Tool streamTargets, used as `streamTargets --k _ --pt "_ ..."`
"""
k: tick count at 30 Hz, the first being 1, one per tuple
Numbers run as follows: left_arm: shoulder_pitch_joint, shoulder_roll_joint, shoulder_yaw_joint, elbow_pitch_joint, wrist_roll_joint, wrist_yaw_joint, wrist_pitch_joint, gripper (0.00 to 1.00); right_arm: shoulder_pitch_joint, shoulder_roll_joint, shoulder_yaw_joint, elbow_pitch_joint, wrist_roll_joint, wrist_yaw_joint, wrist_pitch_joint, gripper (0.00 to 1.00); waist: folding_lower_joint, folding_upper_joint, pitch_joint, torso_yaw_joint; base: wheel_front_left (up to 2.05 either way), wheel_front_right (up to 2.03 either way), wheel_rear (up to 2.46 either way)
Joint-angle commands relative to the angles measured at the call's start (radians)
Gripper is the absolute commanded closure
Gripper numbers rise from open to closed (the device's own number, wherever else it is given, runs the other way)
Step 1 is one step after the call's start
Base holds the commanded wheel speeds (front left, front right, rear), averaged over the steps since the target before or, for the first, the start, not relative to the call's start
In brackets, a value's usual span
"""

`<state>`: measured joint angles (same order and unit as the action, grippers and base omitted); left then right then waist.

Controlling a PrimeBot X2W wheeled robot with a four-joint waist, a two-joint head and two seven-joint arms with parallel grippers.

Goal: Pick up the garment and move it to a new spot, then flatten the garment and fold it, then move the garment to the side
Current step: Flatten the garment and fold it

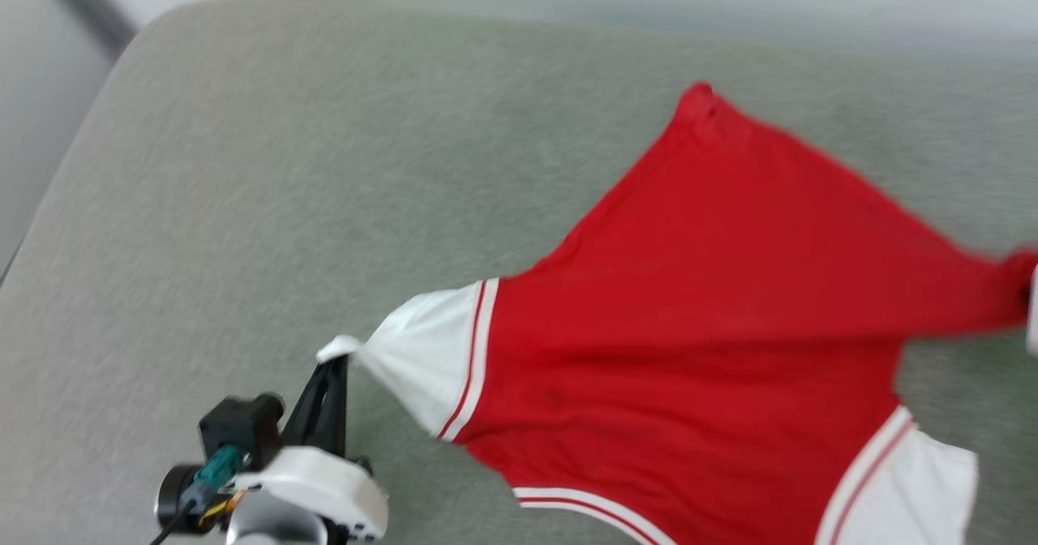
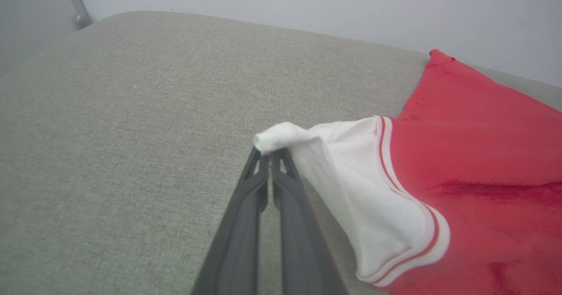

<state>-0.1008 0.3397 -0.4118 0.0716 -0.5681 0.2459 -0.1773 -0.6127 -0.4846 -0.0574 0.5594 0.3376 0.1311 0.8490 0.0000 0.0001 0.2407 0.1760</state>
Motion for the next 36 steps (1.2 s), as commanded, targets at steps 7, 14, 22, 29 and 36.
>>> streamTargets --k 7,14,22,29,36 --pt "0.082 0.046 0.019 -0.030 -0.017 0.035 0.040 1.00 0.399 0.065 -0.051 -0.228 0.054 -0.001 0.073 1.00 0.0000 -0.0001 -0.134 -0.188 0.00 0.00 0.00" --pt "0.119 0.066 0.029 -0.061 -0.025 0.061 0.068 1.00 0.673 0.203 -0.141 -0.375 0.049 -0.001 0.149 0.39 0.0000 -0.0001 -0.160 -0.255 0.00 0.00 0.00" --pt "0.133 0.077 0.027 -0.092 -0.031 0.081 0.099 1.00 0.648 0.276 -0.195 -0.525 0.038 -0.001 -0.113 0.00 0.0000 -0.0001 -0.163 -0.273 0.00 0.00 0.00" --pt "0.084 0.070 0.009 -0.107 -0.018 0.073 0.108 1.00 0.493 0.266 -0.175 -0.463 0.050 -0.001 -0.481 0.00 0.0000 -0.0001 -0.120 -0.225 0.00 0.00 0.00" --pt "-0.009 0.050 -0.016 -0.115 0.008 0.053 0.096 1.00 0.285 0.218 -0.100 -0.319 0.089 -0.001 -0.485 0.00 0.0000 -0.0001 -0.022 -0.161 0.00 0.00 0.00"
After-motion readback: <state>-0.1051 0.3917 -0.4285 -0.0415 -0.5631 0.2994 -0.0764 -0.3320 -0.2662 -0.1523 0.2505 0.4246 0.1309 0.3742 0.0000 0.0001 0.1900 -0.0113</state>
